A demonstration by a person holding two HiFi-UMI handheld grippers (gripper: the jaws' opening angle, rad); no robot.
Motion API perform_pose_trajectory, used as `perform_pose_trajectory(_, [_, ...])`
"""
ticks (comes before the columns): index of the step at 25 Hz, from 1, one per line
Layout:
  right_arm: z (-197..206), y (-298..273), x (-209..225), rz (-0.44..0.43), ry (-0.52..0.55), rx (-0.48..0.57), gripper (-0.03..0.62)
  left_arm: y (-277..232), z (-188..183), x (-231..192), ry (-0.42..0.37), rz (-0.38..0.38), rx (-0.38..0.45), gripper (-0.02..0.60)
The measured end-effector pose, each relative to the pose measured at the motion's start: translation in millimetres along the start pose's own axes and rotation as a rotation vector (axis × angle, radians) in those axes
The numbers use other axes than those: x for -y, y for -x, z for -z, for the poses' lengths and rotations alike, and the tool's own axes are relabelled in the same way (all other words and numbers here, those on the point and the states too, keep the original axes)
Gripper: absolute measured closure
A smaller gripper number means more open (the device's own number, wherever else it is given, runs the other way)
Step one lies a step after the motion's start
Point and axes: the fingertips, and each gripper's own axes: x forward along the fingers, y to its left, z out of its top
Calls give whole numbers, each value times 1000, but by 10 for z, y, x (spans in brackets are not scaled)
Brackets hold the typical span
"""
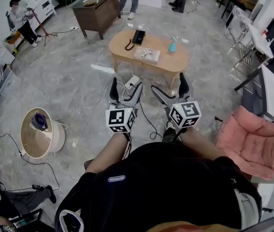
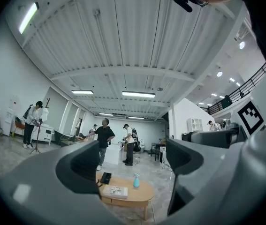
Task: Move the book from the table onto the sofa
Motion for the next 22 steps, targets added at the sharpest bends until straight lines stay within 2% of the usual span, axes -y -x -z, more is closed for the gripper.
perform_pose_trajectory(6, [117,-72,81,18,-53,6,-21,-76,29,-92,-9,1,0,147])
perform_pose_trajectory(14, [243,-488,187,-30,-58,25,-20,-329,143,-348,-41,-30,5,147])
perform_pose_trajectory(22, [494,-1248,683,-65,-79,5,-20,-1058,443,-690,-54,-75,-13,148])
